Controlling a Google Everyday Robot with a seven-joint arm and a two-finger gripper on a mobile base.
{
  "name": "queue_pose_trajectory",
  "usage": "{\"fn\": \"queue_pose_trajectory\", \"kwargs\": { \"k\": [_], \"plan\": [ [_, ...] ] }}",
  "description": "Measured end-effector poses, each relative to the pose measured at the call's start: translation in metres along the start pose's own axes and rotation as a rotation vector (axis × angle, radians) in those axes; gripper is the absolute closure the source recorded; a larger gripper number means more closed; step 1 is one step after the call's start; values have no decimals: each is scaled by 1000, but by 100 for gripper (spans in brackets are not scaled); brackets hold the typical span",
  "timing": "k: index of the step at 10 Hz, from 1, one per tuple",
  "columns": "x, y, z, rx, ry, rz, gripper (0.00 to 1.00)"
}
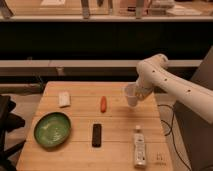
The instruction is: Place the ceramic cup in the ceramic bowl
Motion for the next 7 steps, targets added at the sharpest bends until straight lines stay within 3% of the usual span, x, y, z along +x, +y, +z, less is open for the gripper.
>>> {"fn": "queue_pose_trajectory", "kwargs": {
  "k": [7],
  "plan": [
    [-27, -37, -10, -11, -1, -120, 96]
  ]
}}
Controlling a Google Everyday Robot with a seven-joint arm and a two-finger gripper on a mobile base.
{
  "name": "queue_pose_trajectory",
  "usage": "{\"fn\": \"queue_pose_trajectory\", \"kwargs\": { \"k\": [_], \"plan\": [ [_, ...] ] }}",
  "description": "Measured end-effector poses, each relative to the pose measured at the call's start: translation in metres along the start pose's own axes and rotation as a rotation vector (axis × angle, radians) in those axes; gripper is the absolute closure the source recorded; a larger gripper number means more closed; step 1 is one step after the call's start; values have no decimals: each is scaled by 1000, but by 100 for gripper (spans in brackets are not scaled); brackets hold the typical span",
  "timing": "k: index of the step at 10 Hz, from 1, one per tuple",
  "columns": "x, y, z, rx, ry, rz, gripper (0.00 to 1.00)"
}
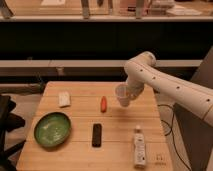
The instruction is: Place the ceramic cup in the ceramic bowl
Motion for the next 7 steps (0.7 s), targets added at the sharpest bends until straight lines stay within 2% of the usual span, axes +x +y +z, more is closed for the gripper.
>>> {"fn": "queue_pose_trajectory", "kwargs": {
  "k": [3, 7],
  "plan": [
    [-13, -24, -4, -5, -2, -54, 96],
    [-25, -40, -9, -9, 0, -115, 96]
  ]
}}
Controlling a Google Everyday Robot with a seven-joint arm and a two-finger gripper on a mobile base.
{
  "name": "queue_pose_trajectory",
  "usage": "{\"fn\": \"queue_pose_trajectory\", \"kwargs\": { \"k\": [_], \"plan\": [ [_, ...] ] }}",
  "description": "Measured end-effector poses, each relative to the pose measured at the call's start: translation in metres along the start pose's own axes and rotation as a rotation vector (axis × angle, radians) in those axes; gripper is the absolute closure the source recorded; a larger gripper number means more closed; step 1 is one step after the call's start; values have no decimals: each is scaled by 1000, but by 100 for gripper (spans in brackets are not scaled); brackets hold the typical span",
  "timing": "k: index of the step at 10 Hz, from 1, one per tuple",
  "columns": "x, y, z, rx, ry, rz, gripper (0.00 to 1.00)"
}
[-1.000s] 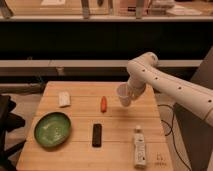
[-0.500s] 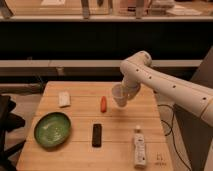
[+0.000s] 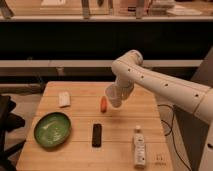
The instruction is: Place the ceramic cup in the ceramic bowl
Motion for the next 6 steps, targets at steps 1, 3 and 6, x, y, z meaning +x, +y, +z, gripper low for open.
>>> {"fn": "queue_pose_trajectory", "kwargs": {
  "k": [1, 3, 6],
  "plan": [
    [-2, -4, -1, -1, 2, -12, 96],
    [-13, -22, -3, 2, -1, -41, 96],
    [-23, -32, -5, -6, 3, -83, 96]
  ]
}}
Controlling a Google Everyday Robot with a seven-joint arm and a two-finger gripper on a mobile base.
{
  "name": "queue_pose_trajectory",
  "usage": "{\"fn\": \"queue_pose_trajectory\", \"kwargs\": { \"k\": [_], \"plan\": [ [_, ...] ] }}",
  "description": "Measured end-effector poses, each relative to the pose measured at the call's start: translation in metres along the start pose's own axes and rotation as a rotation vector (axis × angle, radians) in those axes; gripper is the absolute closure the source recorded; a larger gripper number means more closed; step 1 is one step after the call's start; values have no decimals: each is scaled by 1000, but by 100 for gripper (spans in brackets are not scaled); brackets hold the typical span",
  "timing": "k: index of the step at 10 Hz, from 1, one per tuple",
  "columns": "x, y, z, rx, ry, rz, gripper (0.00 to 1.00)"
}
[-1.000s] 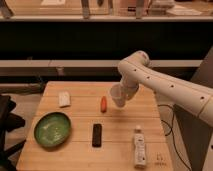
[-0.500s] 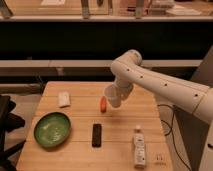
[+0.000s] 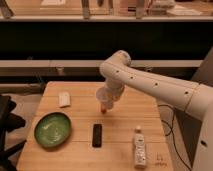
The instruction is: Place the ceramic cup in the ceramic bowl
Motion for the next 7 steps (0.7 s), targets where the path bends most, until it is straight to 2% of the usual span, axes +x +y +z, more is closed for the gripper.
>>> {"fn": "queue_pose_trajectory", "kwargs": {
  "k": [2, 5, 7],
  "plan": [
    [-7, -16, -1, 5, 0, -37, 96],
    [-18, -24, -3, 5, 8, -63, 96],
    [-33, -42, -4, 10, 9, -88, 96]
  ]
}}
